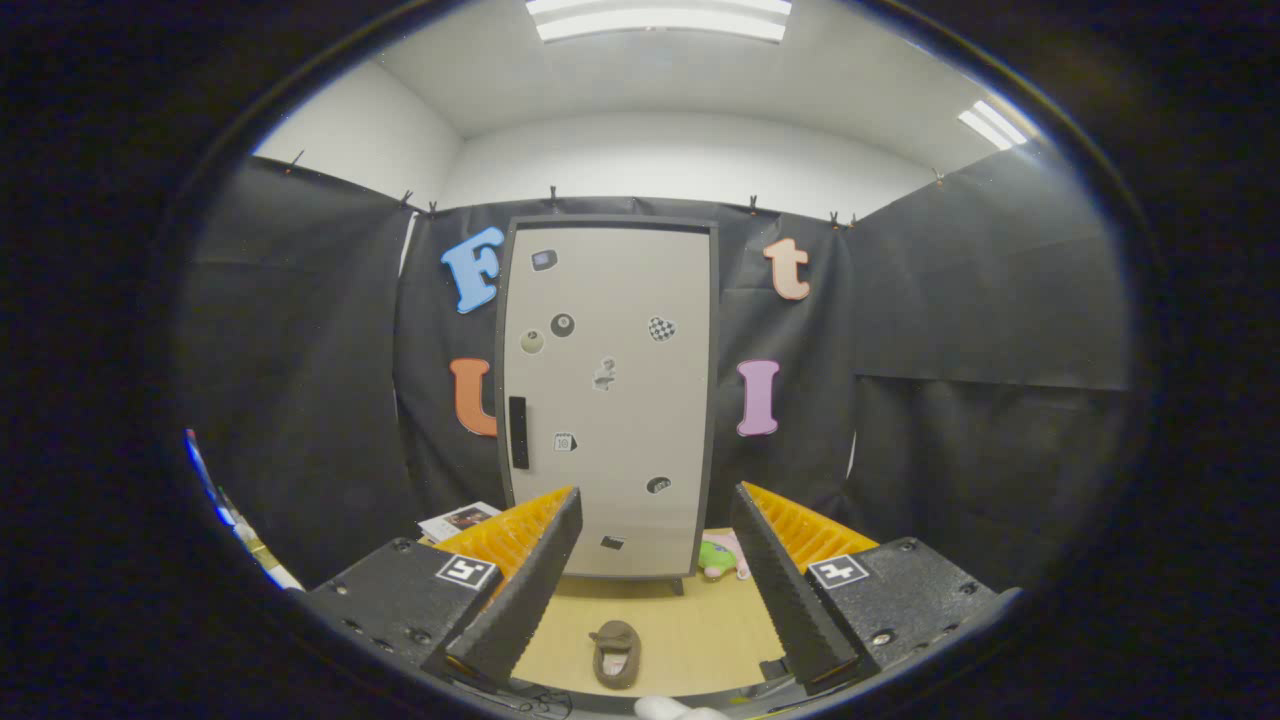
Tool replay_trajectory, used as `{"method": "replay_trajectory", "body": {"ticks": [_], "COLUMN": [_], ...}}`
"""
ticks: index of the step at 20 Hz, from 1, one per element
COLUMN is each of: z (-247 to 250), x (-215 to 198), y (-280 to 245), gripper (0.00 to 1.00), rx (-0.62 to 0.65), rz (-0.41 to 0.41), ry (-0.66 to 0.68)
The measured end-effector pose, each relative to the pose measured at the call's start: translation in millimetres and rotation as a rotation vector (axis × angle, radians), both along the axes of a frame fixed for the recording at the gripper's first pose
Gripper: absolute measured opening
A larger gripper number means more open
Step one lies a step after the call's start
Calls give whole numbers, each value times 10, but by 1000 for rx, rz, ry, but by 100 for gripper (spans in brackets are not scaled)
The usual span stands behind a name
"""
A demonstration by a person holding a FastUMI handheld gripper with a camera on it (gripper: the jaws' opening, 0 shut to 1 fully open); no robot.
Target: Open the shoe cabinet door, grab the shoes and put them into the shoe cabinet, then close the shoe cabinet door.
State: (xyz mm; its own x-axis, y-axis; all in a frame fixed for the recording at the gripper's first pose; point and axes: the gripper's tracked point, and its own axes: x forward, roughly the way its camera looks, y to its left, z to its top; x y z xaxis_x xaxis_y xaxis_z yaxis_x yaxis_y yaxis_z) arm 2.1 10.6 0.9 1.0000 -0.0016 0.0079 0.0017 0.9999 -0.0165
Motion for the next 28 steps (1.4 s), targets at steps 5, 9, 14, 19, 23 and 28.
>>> {"method": "replay_trajectory", "body": {"ticks": [5, 9, 14, 19, 23, 28], "z": [-32, -96, -312, -466, -574, -600], "x": [78, 203, 535, 996, 1447, 2124], "y": [57, 206, 522, 881, 1201, 1591], "gripper": [98, 98, 98, 98, 98, 98], "rx": [-7, -6, 4, -18, -37, -26], "rz": [0, 7, 38, 72, 102, 154], "ry": [6, 10, 56, 55, 50, 38]}}
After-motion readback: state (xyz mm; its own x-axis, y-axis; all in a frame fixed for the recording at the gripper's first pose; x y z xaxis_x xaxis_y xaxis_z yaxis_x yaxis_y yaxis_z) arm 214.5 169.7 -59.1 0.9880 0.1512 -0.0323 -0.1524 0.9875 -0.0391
